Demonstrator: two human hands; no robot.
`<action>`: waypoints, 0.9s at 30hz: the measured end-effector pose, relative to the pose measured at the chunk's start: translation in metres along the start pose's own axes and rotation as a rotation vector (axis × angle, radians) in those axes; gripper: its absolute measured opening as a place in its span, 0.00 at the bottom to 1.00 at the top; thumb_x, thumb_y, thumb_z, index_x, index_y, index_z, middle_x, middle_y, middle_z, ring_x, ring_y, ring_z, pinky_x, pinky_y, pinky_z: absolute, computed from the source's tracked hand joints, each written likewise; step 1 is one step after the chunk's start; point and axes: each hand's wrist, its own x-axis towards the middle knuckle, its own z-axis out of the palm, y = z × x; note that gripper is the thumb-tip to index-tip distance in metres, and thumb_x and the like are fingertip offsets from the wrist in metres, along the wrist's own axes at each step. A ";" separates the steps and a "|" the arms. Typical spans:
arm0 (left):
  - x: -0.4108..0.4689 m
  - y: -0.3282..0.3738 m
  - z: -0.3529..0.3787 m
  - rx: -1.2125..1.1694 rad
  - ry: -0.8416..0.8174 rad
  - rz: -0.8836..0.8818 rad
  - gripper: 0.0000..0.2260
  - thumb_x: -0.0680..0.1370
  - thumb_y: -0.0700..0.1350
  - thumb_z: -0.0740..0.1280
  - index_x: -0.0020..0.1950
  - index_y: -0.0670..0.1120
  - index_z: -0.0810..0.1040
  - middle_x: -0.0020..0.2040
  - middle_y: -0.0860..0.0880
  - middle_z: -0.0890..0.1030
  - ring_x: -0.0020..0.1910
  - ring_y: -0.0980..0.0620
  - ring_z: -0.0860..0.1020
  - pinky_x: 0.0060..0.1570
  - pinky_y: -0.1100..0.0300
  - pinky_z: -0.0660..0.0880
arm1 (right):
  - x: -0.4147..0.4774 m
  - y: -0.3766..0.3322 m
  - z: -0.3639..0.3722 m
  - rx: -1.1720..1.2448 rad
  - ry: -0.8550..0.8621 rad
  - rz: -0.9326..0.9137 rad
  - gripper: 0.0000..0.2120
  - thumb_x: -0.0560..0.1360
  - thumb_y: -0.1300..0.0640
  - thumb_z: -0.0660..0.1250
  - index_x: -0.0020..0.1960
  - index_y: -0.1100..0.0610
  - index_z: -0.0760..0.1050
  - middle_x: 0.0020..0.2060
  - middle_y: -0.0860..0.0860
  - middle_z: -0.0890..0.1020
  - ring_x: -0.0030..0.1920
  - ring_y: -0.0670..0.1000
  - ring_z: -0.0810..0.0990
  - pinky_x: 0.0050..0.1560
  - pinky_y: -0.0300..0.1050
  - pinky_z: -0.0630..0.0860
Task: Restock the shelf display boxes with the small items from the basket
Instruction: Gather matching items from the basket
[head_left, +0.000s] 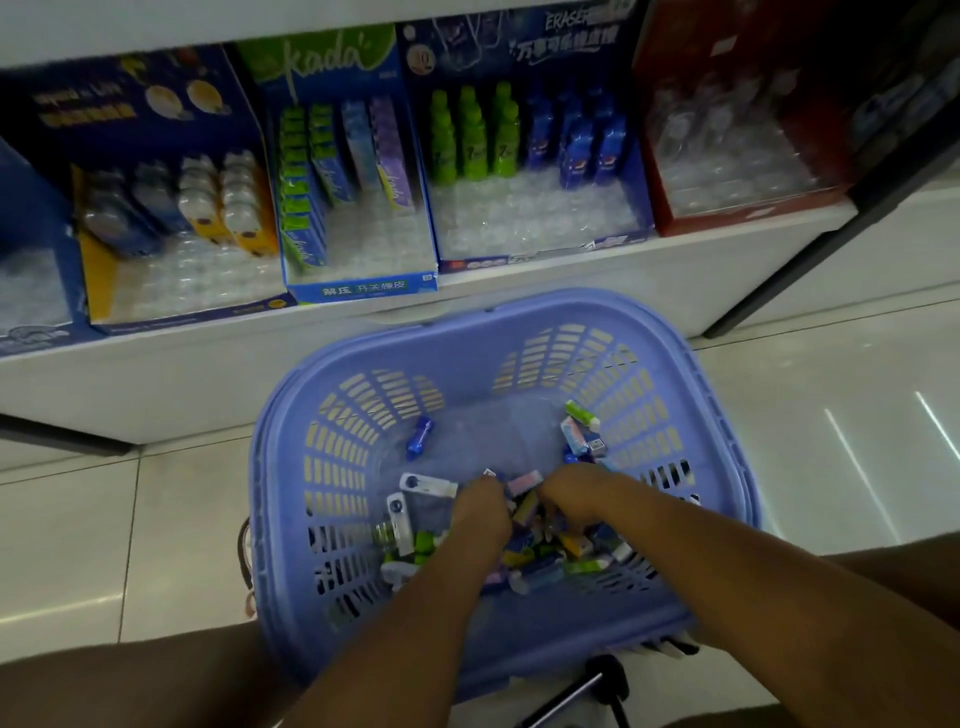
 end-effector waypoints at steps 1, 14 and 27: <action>0.001 -0.002 -0.002 -0.031 -0.005 0.002 0.11 0.78 0.40 0.64 0.59 0.40 0.75 0.61 0.40 0.77 0.61 0.43 0.75 0.59 0.54 0.71 | -0.001 0.003 -0.003 0.087 0.015 -0.015 0.03 0.75 0.59 0.67 0.45 0.58 0.77 0.38 0.54 0.76 0.43 0.55 0.74 0.43 0.46 0.70; -0.035 -0.025 -0.130 -0.889 0.003 0.013 0.12 0.72 0.40 0.70 0.29 0.43 0.74 0.21 0.49 0.72 0.26 0.51 0.71 0.30 0.59 0.70 | -0.071 0.007 -0.087 1.387 0.244 -0.403 0.09 0.76 0.69 0.60 0.51 0.62 0.77 0.41 0.54 0.80 0.34 0.47 0.76 0.35 0.37 0.74; -0.142 -0.059 -0.235 -1.575 0.365 0.336 0.14 0.81 0.53 0.59 0.43 0.46 0.74 0.28 0.52 0.72 0.22 0.57 0.68 0.21 0.64 0.67 | -0.142 -0.065 -0.167 1.261 0.938 -0.613 0.04 0.76 0.64 0.65 0.48 0.58 0.76 0.42 0.54 0.79 0.34 0.48 0.75 0.40 0.39 0.75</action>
